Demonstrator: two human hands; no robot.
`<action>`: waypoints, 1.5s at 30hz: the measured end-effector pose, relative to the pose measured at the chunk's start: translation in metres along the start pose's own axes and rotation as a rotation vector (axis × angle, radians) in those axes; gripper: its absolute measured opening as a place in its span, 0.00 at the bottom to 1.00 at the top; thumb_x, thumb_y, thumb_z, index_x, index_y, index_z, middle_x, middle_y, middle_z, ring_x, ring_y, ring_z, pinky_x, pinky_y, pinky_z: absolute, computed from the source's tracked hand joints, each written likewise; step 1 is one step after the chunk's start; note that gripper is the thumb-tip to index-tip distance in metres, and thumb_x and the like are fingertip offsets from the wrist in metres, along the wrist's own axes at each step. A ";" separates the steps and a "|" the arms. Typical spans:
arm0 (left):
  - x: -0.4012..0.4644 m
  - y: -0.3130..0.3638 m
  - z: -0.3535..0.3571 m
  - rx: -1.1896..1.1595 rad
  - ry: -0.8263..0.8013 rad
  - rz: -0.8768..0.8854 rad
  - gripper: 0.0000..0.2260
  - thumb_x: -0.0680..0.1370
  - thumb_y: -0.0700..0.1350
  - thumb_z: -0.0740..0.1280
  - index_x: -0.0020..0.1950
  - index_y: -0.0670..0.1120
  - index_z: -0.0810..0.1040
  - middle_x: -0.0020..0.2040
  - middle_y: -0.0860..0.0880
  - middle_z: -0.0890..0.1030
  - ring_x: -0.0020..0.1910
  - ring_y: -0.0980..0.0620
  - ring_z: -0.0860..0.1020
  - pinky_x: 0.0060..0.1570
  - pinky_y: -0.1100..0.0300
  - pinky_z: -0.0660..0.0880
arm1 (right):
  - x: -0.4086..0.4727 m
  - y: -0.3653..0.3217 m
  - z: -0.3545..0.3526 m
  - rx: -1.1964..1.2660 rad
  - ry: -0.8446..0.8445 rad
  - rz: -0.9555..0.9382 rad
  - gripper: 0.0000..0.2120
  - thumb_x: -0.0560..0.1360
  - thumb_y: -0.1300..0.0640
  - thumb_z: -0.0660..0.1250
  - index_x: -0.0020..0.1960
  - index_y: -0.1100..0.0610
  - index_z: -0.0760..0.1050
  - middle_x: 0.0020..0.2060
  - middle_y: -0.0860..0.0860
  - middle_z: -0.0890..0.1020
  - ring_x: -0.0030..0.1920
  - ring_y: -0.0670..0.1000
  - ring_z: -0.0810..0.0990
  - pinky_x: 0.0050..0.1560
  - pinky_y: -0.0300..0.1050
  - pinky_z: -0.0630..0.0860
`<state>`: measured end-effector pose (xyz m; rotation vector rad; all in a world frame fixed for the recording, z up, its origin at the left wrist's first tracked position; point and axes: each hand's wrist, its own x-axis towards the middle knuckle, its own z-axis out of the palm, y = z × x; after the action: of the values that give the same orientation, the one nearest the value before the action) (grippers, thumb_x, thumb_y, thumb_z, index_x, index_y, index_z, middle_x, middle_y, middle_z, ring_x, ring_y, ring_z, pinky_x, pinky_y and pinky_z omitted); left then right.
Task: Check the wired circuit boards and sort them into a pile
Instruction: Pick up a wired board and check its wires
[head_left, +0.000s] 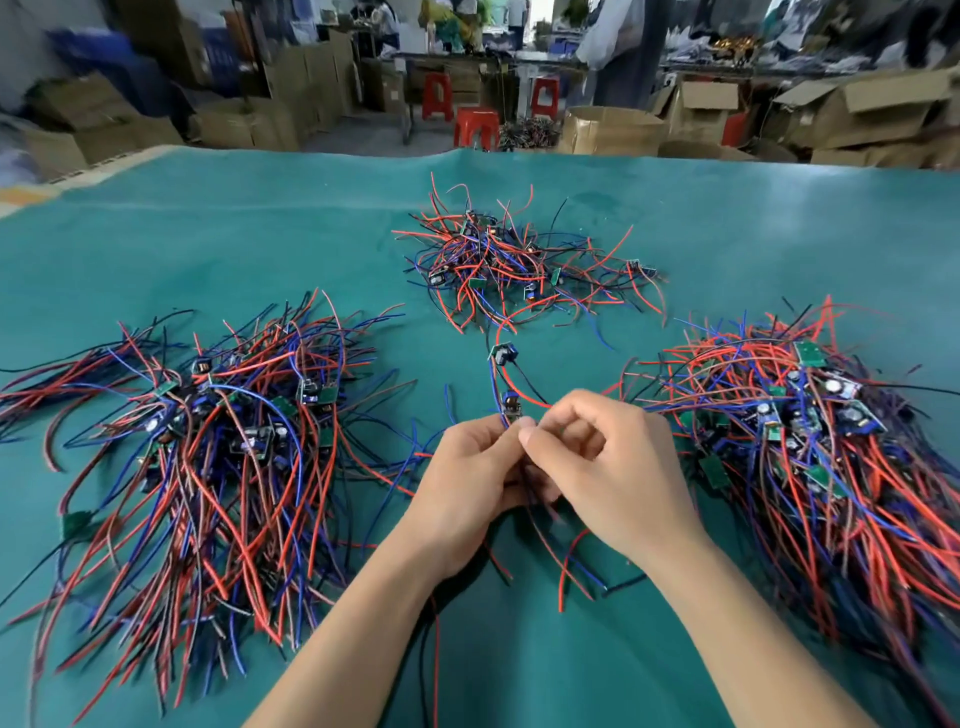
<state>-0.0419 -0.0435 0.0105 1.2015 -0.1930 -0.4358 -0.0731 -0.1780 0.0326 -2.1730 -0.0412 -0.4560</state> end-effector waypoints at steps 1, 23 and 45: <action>-0.001 0.000 0.000 0.043 -0.005 0.010 0.13 0.83 0.42 0.62 0.49 0.32 0.78 0.37 0.42 0.80 0.33 0.49 0.77 0.36 0.59 0.78 | 0.002 0.002 0.000 -0.025 0.024 0.009 0.08 0.72 0.46 0.72 0.43 0.50 0.79 0.28 0.46 0.80 0.29 0.47 0.78 0.38 0.45 0.76; -0.005 0.002 0.004 0.093 -0.094 0.022 0.12 0.85 0.44 0.58 0.60 0.41 0.78 0.42 0.39 0.81 0.37 0.44 0.81 0.37 0.57 0.80 | 0.013 0.000 -0.004 0.846 -0.105 0.431 0.17 0.78 0.68 0.65 0.62 0.55 0.79 0.57 0.52 0.86 0.35 0.49 0.78 0.32 0.41 0.71; -0.002 0.006 0.000 -0.008 0.196 0.077 0.04 0.78 0.35 0.67 0.52 0.40 0.76 0.38 0.43 0.78 0.27 0.55 0.69 0.24 0.68 0.64 | 0.008 0.004 -0.022 0.679 -0.382 0.358 0.24 0.64 0.73 0.78 0.56 0.62 0.79 0.39 0.58 0.80 0.35 0.55 0.80 0.34 0.41 0.78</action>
<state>-0.0422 -0.0405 0.0163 1.2164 -0.0681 -0.2495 -0.0713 -0.1987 0.0441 -1.5195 -0.0126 0.1718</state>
